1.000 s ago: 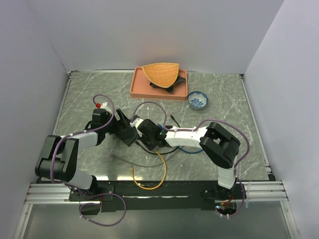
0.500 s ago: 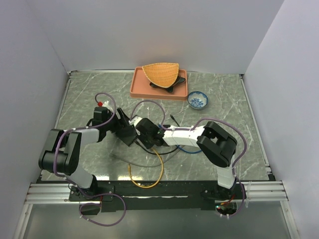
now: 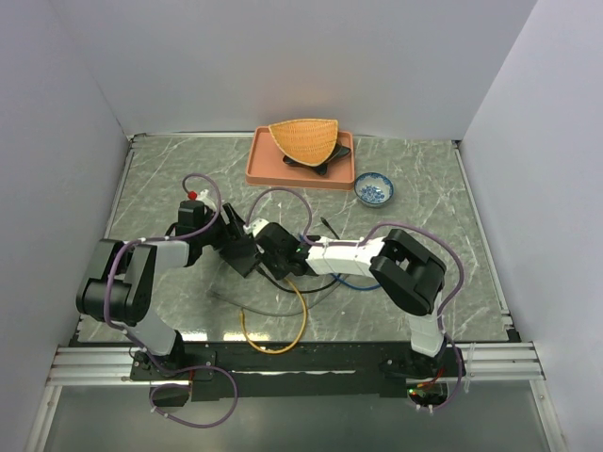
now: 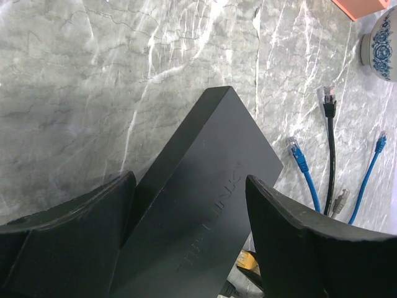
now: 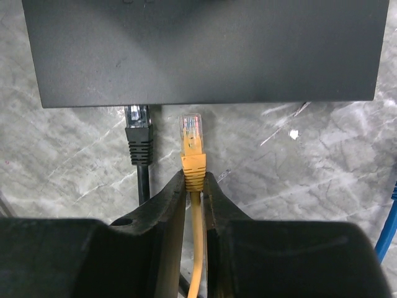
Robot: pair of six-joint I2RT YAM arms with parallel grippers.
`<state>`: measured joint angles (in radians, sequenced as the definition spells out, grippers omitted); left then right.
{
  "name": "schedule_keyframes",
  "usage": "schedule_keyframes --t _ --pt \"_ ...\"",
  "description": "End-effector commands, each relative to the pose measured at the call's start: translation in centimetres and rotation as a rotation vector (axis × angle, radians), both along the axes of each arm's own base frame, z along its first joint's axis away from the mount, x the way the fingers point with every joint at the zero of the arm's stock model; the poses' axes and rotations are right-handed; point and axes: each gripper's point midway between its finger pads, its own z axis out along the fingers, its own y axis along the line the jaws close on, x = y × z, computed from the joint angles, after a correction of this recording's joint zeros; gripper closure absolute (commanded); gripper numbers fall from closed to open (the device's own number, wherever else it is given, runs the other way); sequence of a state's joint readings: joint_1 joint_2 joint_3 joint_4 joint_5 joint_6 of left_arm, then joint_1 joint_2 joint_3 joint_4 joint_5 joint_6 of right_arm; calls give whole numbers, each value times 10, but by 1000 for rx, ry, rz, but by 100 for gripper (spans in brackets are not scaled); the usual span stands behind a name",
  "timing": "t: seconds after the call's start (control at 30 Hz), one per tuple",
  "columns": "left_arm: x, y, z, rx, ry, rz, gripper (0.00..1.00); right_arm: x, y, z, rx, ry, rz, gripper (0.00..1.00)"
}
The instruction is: Insert the plug into the switch port
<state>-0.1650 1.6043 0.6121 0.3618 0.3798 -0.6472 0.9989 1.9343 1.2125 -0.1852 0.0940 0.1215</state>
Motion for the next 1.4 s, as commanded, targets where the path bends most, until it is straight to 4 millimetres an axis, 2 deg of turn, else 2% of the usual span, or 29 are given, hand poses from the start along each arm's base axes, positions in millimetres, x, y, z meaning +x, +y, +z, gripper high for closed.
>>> schedule_keyframes --t 0.0,0.43,1.1,1.37 --pt "-14 -5 -19 -5 84 -35 21 16 10 2 19 -41 -41 100" --pt "-14 -9 -16 -26 82 -47 22 22 12 -1 -4 -40 -53 100" --pt "-13 -16 -11 -85 65 -58 23 21 -9 -8 -148 -31 -59 100" --pt "-14 -18 -13 -87 74 -82 23 27 -1 -4 -143 -46 -46 100"
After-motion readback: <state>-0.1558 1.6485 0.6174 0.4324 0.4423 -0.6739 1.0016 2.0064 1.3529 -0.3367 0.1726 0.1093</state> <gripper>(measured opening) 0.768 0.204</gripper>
